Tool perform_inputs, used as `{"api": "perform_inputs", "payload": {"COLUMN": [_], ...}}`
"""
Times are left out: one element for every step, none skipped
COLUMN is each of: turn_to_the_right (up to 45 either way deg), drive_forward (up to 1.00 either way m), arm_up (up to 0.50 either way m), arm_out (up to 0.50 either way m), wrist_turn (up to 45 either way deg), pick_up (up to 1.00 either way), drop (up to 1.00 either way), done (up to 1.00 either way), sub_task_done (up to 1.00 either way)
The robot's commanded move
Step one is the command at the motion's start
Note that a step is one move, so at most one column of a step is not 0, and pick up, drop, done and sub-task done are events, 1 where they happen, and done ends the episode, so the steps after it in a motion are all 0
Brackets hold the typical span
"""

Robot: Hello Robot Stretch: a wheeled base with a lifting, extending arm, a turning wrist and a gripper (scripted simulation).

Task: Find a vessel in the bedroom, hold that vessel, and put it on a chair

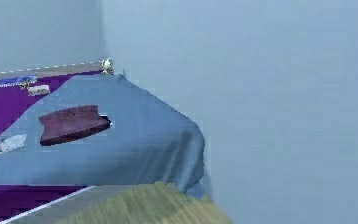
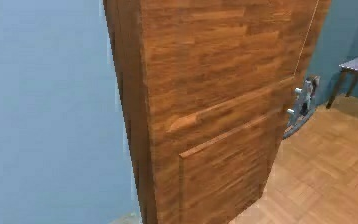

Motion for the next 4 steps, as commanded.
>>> {"api": "perform_inputs", "payload": {"turn_to_the_right": [-45.0,-39.0,0.0,-3.0], "drive_forward": [0.0,0.0,1.0,0.0], "arm_up": [0.0,0.0,0.0,0.0], "arm_out": [0.0,0.0,0.0,0.0], "wrist_turn": [0.0,0.0,0.0,0.0], "pick_up": [0.0,0.0,0.0,0.0], "drop": [0.0,0.0,0.0,0.0], "done": [0.0,0.0,0.0,0.0], "sub_task_done": [0.0,0.0,0.0,0.0]}}
